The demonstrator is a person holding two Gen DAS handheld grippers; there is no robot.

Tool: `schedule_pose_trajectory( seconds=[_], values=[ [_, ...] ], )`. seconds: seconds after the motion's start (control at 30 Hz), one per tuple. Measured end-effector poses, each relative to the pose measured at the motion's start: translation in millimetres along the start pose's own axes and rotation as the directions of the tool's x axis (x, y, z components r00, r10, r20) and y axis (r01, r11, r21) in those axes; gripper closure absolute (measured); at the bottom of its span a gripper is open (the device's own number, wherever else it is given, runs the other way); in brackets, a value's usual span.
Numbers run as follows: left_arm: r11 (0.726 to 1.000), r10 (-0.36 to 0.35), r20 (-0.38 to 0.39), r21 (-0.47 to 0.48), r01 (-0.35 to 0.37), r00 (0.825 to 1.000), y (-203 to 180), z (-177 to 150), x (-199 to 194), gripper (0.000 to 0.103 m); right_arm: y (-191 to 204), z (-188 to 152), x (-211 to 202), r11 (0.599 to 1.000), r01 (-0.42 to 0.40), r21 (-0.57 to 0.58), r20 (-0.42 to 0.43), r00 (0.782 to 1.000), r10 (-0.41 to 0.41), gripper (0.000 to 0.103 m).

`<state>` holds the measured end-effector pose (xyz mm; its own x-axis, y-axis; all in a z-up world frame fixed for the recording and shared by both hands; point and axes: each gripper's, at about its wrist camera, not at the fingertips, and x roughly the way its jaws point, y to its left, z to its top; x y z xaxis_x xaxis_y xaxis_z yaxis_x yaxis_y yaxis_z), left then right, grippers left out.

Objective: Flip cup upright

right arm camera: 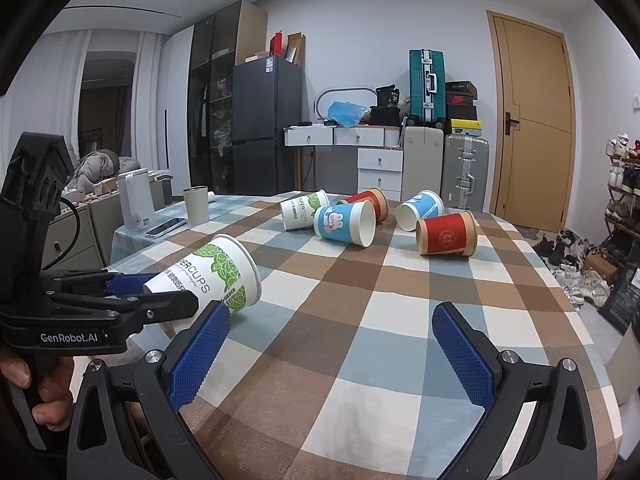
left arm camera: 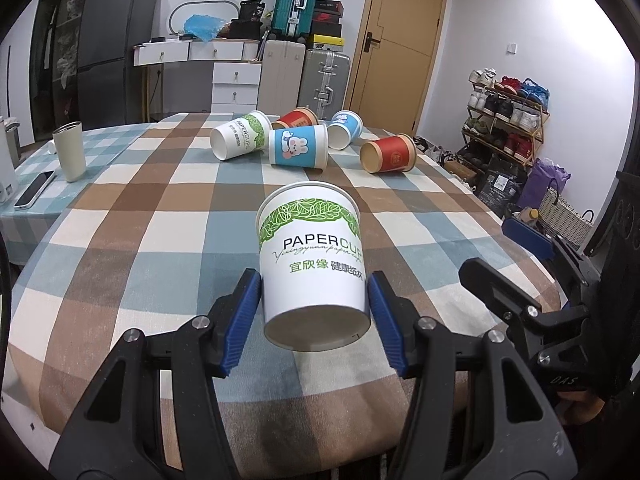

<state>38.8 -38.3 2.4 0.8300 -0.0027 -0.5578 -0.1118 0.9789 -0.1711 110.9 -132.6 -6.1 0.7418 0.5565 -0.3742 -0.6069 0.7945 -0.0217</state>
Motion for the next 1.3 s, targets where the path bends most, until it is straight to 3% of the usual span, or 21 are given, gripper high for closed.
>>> schedule_pose_trajectory(
  seconds=[0.53, 0.63, 0.77, 1.03, 1.17, 1.3],
  values=[
    [1.000, -0.015, -0.039, -0.021, 0.015, 0.999, 1, -19, 1, 0.049, 3, -1, 0, 1.000, 0.002, -0.003, -0.002, 1.000, -0.002, 0.000],
    [1.000, -0.010, -0.038, -0.016, 0.010, 0.999, 3, -17, 0, 0.040, 1, -1, -1, 1.000, 0.004, 0.000, -0.001, 1.000, -0.004, 0.000],
    [1.000, -0.007, 0.002, -0.003, 0.007, 1.000, 5, -13, -7, 0.021, 0, 0, -1, 1.000, 0.007, 0.007, -0.006, 1.000, -0.007, 0.000],
    [1.000, -0.009, 0.040, 0.006, 0.009, 0.999, 21, -6, -20, 0.014, -1, 6, 4, 0.998, 0.007, 0.060, -0.061, 0.998, -0.003, 0.000],
    [1.000, 0.013, 0.069, 0.024, -0.014, 0.998, 35, -2, -26, 0.001, 0, 8, 10, 0.996, 0.006, 0.091, -0.102, 0.995, 0.003, 0.000],
    [0.997, 0.048, 0.089, 0.059, -0.054, 0.995, 44, 0, -28, 0.001, 4, 9, 19, 0.995, 0.014, 0.103, -0.152, 0.988, 0.002, 0.000]
  ],
)
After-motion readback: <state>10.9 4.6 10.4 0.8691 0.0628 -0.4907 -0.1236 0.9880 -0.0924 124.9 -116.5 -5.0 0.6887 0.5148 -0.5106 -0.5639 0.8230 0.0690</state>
